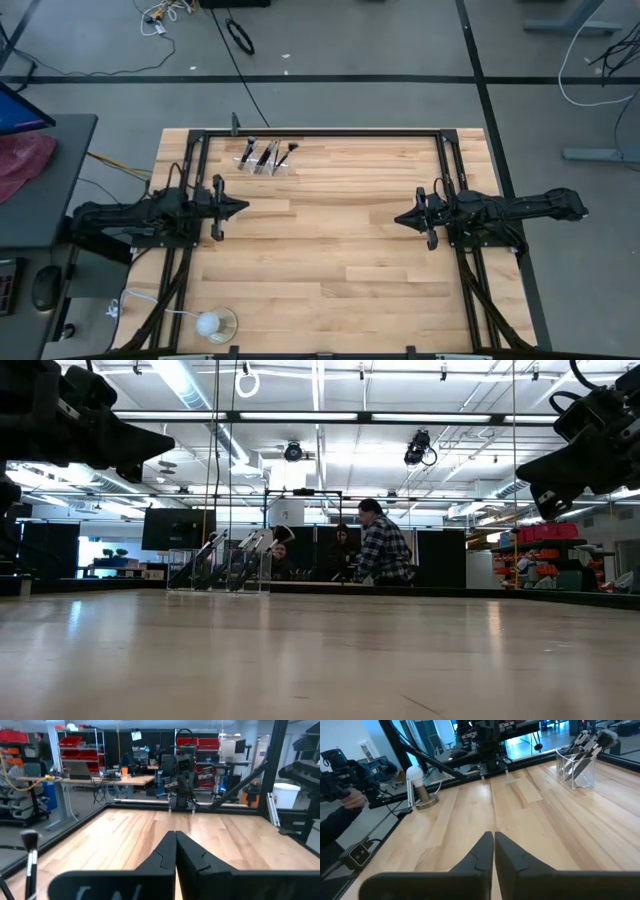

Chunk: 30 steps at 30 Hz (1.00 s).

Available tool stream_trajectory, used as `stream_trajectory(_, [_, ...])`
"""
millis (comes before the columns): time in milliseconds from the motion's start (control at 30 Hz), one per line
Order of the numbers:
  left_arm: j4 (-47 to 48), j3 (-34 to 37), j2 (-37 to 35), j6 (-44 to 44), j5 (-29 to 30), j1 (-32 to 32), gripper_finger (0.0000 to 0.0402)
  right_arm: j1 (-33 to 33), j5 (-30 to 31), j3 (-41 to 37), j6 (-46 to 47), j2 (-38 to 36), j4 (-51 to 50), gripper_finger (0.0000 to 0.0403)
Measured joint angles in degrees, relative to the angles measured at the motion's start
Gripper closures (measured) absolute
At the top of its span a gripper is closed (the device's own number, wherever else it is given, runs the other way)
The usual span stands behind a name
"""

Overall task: Put items in baskets/containers
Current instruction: Return to Home Position

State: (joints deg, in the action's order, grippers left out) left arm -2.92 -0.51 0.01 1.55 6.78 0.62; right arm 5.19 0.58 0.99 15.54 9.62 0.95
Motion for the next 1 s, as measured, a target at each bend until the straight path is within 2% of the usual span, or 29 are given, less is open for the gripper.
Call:
stream_trajectory(267, [1.2, 0.0, 0.9, -0.1, -0.5, 0.0, 0.0395, 0.0, 0.0, 0.0, 0.0, 0.0, 0.3, 0.0382])
stream_trajectory(467, [0.7, 0.0, 1.5, 8.8, -0.2, 0.0, 0.0378, 0.0, 0.0, 0.0, 0.0, 0.0, 0.3, 0.0382])
stream_trajectory(633, [0.7, 0.0, 1.5, 12.8, -0.2, 0.0, 0.0376, 0.0, 0.0, 0.0, 0.0, 0.0, 0.3, 0.0382])
stream_trajectory(1000, [0.6, 0.0, 1.5, 12.9, -0.2, 0.0, 0.0379, 0.0, 0.0, 0.0, 0.0, -0.1, 0.2, 0.0382])
